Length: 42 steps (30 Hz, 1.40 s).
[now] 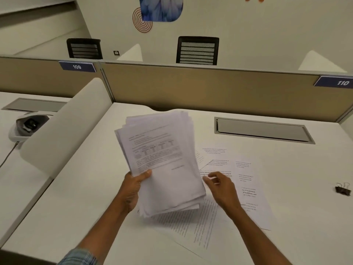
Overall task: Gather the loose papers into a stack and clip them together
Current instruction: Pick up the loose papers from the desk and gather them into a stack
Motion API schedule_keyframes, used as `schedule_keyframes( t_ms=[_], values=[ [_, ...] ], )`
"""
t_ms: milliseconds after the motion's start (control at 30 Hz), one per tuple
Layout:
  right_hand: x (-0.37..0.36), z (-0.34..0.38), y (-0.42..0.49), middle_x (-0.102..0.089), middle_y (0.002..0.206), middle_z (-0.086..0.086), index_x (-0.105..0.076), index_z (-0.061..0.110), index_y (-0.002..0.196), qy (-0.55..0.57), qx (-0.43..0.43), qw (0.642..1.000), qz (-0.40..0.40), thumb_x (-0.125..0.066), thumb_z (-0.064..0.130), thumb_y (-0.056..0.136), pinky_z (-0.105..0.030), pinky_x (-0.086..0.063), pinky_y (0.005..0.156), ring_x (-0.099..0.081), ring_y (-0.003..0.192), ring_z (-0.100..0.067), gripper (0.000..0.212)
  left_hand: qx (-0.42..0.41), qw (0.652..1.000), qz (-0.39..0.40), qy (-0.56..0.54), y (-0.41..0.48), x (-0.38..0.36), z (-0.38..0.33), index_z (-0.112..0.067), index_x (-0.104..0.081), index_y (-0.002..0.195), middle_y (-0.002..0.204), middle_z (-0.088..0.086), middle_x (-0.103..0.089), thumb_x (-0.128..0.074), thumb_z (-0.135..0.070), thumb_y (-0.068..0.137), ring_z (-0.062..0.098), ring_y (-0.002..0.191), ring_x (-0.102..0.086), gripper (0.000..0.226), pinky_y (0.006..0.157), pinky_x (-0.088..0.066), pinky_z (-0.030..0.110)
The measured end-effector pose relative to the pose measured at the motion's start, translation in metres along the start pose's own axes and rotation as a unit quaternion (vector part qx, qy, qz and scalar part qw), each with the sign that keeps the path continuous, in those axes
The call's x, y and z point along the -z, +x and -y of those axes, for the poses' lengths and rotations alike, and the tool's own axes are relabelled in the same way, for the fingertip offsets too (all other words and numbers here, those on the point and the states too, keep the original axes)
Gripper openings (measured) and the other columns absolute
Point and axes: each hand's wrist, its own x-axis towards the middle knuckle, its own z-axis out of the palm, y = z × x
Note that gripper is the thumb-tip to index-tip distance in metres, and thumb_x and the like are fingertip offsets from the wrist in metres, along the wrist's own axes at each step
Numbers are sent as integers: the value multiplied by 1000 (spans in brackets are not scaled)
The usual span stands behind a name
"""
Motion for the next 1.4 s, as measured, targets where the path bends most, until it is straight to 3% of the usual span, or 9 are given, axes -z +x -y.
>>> schedule_keyframes(
  t_ms=[233,400,533,700,867,967,1100,1267,1400],
  values=[
    [-32,-43,-20,-35,153,-10,-23,22,156,-382,15,911,153,-75,59,76,-47,-35,114,-34,140,-29,102,-23,994,-49,-96,6,49,-8,-23,-65,131,129,-2,-72,-60,4,92,19,116,-68,48,98,-57,36],
    [-31,-47,-11,-17,161,-14,-11,20,158,-416,-19,896,152,-76,70,64,-51,-27,118,-19,148,-34,125,27,977,-99,-185,9,75,-2,-17,-59,140,138,7,-66,-60,-1,94,28,127,-61,49,97,-54,44],
    [-26,-47,3,-30,158,-9,-19,21,156,-420,-18,893,163,-79,68,63,-50,-29,117,-29,145,-30,120,45,972,-120,-195,4,82,2,-16,-60,139,138,8,-65,-62,-2,93,30,129,-60,48,93,-56,43],
    [-24,-45,7,-55,133,-2,-49,24,135,-359,-13,916,179,-77,50,76,-39,-43,106,-50,121,-20,70,68,970,-113,-207,-1,75,8,-18,-65,132,135,9,-67,-59,-1,94,32,124,-62,42,88,-58,46],
    [0,-44,6,-72,90,-1,-69,14,90,-147,-4,974,172,-64,21,90,-37,-54,76,-66,82,-18,9,84,974,-86,-194,-10,64,17,-20,-75,114,129,9,-71,-59,2,93,33,119,-64,34,90,-56,47],
    [29,-43,-2,-78,88,-3,-75,16,92,68,-34,988,137,-66,15,92,-36,-60,72,-75,84,-23,9,92,974,-76,-192,-14,58,26,-18,-67,128,133,11,-69,-60,1,92,35,124,-62,42,96,-54,51],
    [40,-38,-17,-80,102,-14,-73,13,114,288,-73,950,91,-70,12,90,-49,-63,81,-76,94,-36,24,124,975,-52,-179,-19,41,37,-16,-65,132,134,15,-67,-67,0,83,38,125,-61,51,108,-46,56],
    [15,-29,-29,-79,102,-9,-72,20,116,308,-73,944,94,-73,24,88,-40,-62,80,-74,91,-29,28,159,978,-11,-137,-25,14,48,-12,-67,128,126,16,-72,-66,5,86,39,121,-63,45,109,-44,57],
    [7,-25,-31,-79,103,-5,-71,26,116,291,-76,947,110,-83,70,55,-49,-62,88,-72,99,-31,76,164,980,-4,-111,-25,4,50,-11,-67,128,126,15,-72,-70,4,82,38,120,-64,48,110,-43,56]
  ],
)
